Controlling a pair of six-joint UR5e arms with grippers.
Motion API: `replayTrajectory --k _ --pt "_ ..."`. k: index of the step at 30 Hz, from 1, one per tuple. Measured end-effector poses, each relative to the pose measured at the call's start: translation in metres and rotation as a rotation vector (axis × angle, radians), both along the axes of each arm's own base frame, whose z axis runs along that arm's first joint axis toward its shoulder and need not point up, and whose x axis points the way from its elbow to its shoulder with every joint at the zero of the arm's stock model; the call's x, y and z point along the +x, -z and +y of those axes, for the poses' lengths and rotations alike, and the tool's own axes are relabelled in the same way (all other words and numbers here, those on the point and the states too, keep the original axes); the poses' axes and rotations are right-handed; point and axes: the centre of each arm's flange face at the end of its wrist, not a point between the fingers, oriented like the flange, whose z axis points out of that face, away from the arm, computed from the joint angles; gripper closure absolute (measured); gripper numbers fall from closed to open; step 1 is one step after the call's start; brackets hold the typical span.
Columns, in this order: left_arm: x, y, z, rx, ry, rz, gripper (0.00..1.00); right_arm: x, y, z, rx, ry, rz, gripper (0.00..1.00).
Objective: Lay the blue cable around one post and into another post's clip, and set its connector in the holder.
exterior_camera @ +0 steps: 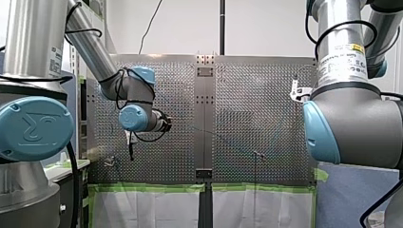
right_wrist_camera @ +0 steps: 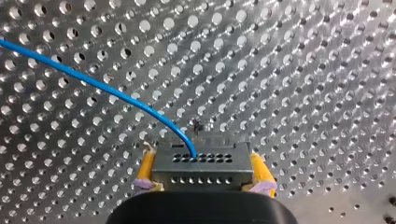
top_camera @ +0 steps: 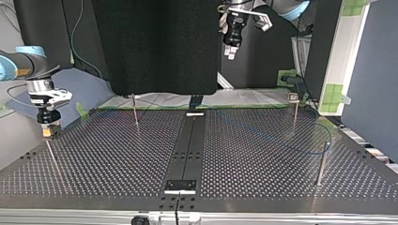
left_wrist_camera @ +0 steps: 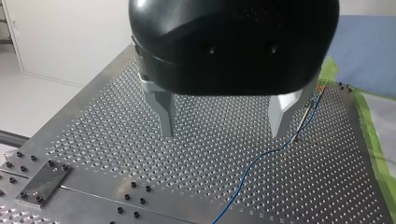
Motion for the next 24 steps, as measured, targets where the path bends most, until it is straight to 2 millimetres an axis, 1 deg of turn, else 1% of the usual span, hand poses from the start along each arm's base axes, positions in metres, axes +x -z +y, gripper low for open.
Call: replayTrajectory --k 24 --pt "0.0007 0.0002 0.0008 0.004 -0.002 0.002 0.00 -0.0068 -0.0040 -0.0041 -0.012 -0.017 -0.005 1.00"
